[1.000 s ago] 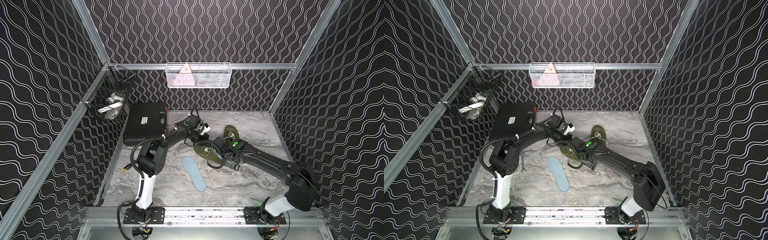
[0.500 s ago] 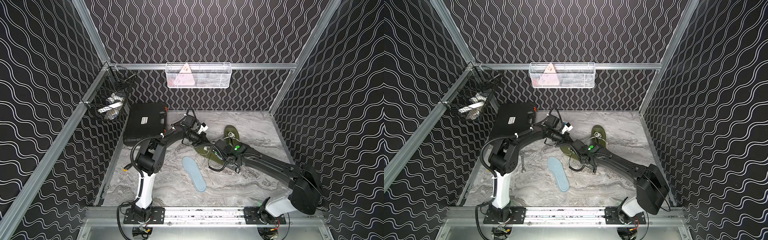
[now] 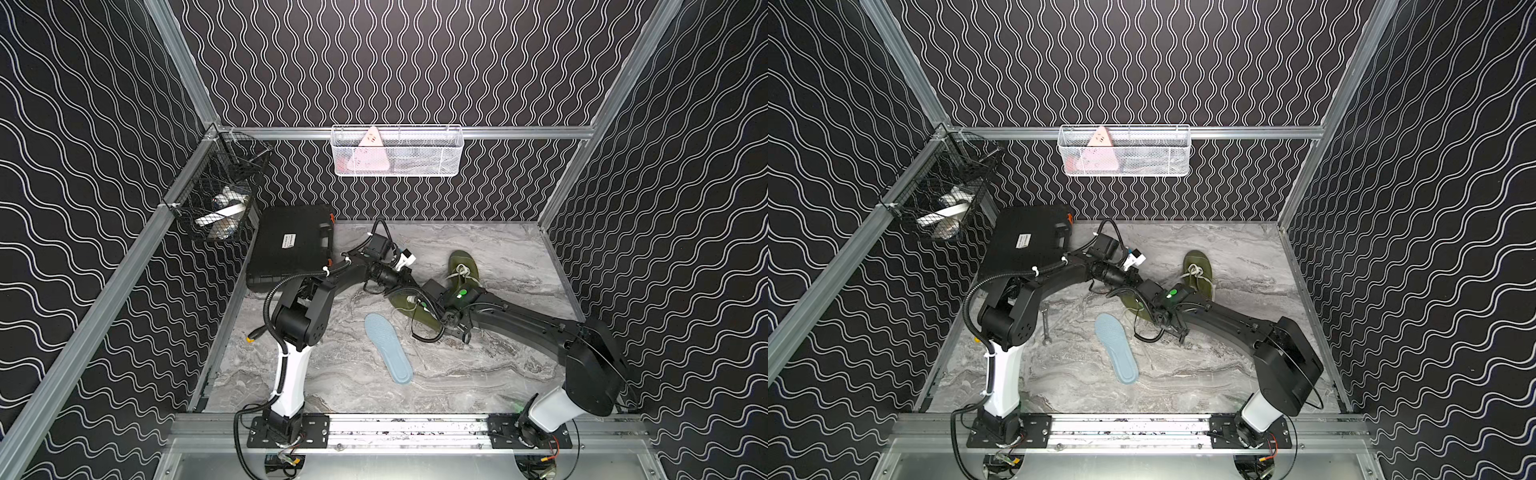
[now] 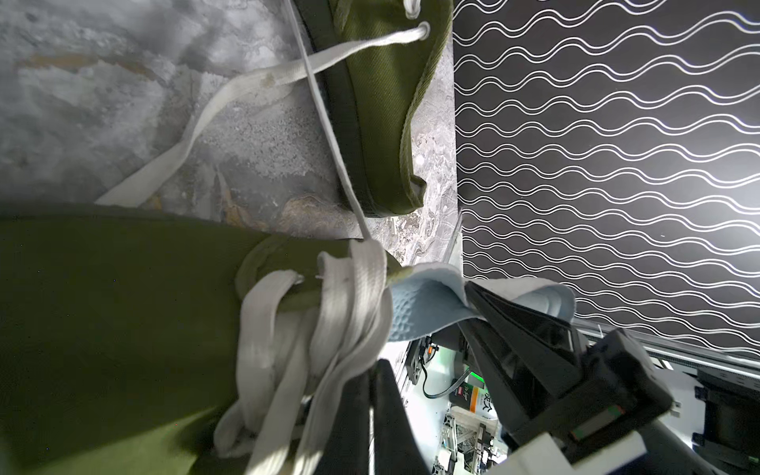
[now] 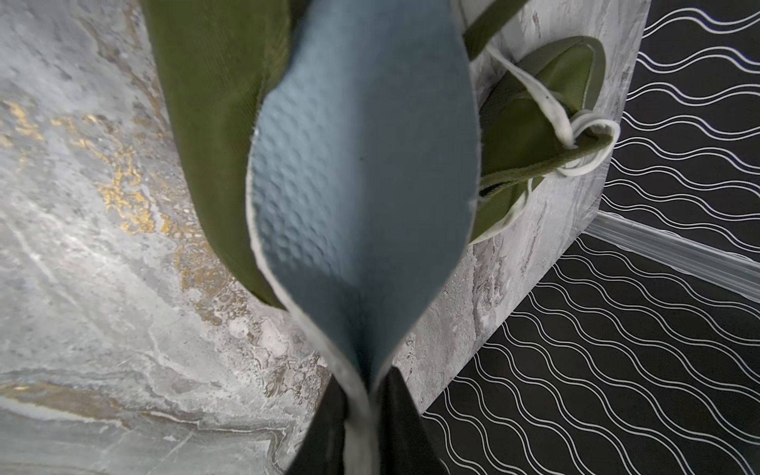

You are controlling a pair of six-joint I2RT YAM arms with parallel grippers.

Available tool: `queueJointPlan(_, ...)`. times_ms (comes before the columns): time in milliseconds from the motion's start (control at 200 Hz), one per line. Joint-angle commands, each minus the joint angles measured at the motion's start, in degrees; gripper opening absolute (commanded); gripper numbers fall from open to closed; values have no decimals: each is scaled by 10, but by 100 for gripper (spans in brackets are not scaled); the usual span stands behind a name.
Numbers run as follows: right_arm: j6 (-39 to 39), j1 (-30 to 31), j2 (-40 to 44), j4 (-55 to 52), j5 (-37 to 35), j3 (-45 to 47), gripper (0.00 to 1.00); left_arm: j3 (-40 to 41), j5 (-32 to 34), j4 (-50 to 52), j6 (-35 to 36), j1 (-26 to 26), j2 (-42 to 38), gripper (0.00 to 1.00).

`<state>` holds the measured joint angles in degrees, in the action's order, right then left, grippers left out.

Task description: Insert the insole into the shoe

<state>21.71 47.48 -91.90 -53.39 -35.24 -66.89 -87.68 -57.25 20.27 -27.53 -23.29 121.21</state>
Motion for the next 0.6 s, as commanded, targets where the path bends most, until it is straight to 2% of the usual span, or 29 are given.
queueJointPlan(0,6,-1,-8,26,12,-10,19,6,-31,-22,-12,0,-8,0)
queueJointPlan(340,-33,-12,-21,42,93,-28,19,18,-35,-32,-23,0,-17,0)
queueJointPlan(595,-76,-49,-1,50,162,-19,19,52,-52,-115,-89,2,-22,0)
